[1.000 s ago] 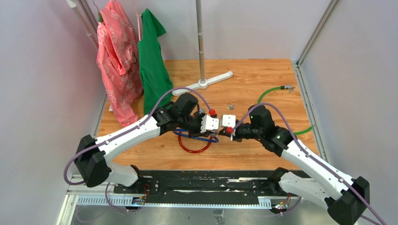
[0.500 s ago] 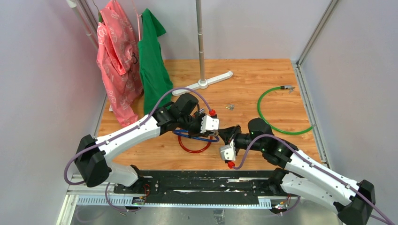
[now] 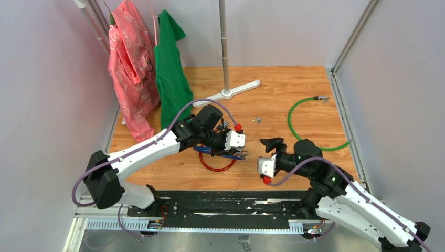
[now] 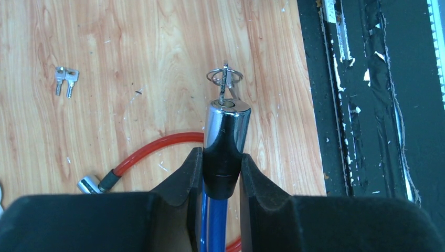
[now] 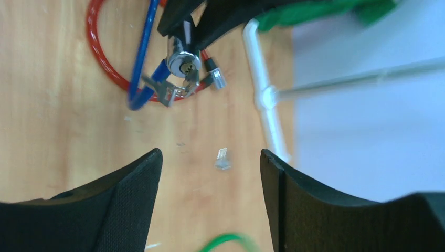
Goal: Lock with the key
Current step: Lock the lock.
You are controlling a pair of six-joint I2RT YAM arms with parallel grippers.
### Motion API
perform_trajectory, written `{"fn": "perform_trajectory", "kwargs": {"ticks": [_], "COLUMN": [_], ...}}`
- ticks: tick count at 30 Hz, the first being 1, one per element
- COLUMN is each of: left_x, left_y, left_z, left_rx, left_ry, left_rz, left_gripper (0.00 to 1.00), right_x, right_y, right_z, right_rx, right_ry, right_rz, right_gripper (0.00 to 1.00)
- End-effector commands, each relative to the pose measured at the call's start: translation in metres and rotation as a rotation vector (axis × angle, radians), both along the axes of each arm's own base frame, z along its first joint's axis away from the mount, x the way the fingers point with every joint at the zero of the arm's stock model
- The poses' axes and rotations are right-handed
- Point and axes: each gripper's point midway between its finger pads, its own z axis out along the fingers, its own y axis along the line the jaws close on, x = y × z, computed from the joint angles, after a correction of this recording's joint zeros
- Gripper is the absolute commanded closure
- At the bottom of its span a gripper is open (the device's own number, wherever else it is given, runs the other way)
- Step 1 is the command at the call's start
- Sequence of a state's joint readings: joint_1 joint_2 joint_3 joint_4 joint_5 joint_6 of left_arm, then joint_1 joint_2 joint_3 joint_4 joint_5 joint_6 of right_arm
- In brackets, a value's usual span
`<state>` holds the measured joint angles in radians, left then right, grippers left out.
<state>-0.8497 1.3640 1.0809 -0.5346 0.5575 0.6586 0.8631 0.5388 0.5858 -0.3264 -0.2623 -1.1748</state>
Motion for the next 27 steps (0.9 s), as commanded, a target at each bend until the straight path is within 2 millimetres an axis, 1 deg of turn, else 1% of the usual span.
{"fn": "perform_trajectory", "kwargs": {"ticks": [1,2,3,4,7,8,9,10,11,12,14,16,18,19,21,23,25,27], "left_x": [-0.005,-0.005,-0.005,-0.005,-0.004,-0.005,-0.005,-0.005,-0.005,-0.005,-0.005,-0.006,-0.006,-0.006,-0.007,-0.006,-0.007,-0.008], "left_y": [0.021,0.021,0.021,0.021,0.020,0.020,0.021,0.021,0.020,0.020,0.020,0.020,0.021,0.021,0.022,0.022,0.021,0.021], "left_z": [-0.033,-0.032,-0.031,-0.031,-0.030,-0.030,-0.030,-0.030,-0.029,-0.029,-0.028,-0.028,-0.027,-0.028,-0.028,-0.028,-0.029,-0.029], "left_rx": [0.127,0.126,0.126,0.127,0.125,0.125,0.125,0.125,0.123,0.123,0.120,0.120,0.118,0.120,0.120,0.118,0.117,0.116], "left_ry": [0.054,0.054,0.052,0.054,0.048,0.048,0.048,0.049,0.047,0.048,0.050,0.054,0.053,0.054,0.053,0.050,0.054,0.058], "left_rz": [0.033,0.032,0.032,0.031,0.029,0.030,0.030,0.029,0.029,0.030,0.033,0.035,0.034,0.034,0.034,0.035,0.033,0.031], "left_gripper": [1.00,1.00,1.00,1.00,1.00,1.00,1.00,1.00,1.00,1.00,1.00,1.00,1.00,1.00,1.00,1.00,1.00,1.00], "right_x": [-0.009,-0.010,-0.011,-0.012,-0.024,-0.024,-0.020,-0.015,-0.010,-0.002,0.006,0.008,0.004,0.000,-0.007,-0.017,-0.022,-0.022], "right_y": [-0.012,-0.009,-0.005,0.002,0.031,0.036,0.038,0.035,0.032,0.026,0.014,0.004,0.001,0.001,0.003,0.016,0.026,0.032], "right_z": [0.015,0.018,0.028,0.030,0.034,0.034,0.029,0.026,0.023,0.020,0.019,0.023,0.025,0.023,0.020,0.022,0.024,0.019], "right_rx": [0.282,0.337,0.428,0.469,0.534,0.548,0.570,0.592,0.643,0.690,0.835,0.954,1.021,1.027,1.004,0.933,0.889,0.859], "right_ry": [0.498,0.631,0.776,0.886,1.182,1.248,1.304,1.325,1.381,1.402,1.547,1.661,1.735,1.768,1.829,1.923,1.979,2.005], "right_rz": [-0.318,-0.389,-0.461,-0.495,-0.459,-0.463,-0.506,-0.544,-0.614,-0.676,-0.820,-0.902,-0.935,-0.953,-0.969,-0.897,-0.842,-0.869], "right_gripper": [0.29,0.27,0.25,0.25,0.25,0.25,0.26,0.27,0.29,0.31,0.35,0.39,0.44,0.46,0.47,0.47,0.45,0.42]}}
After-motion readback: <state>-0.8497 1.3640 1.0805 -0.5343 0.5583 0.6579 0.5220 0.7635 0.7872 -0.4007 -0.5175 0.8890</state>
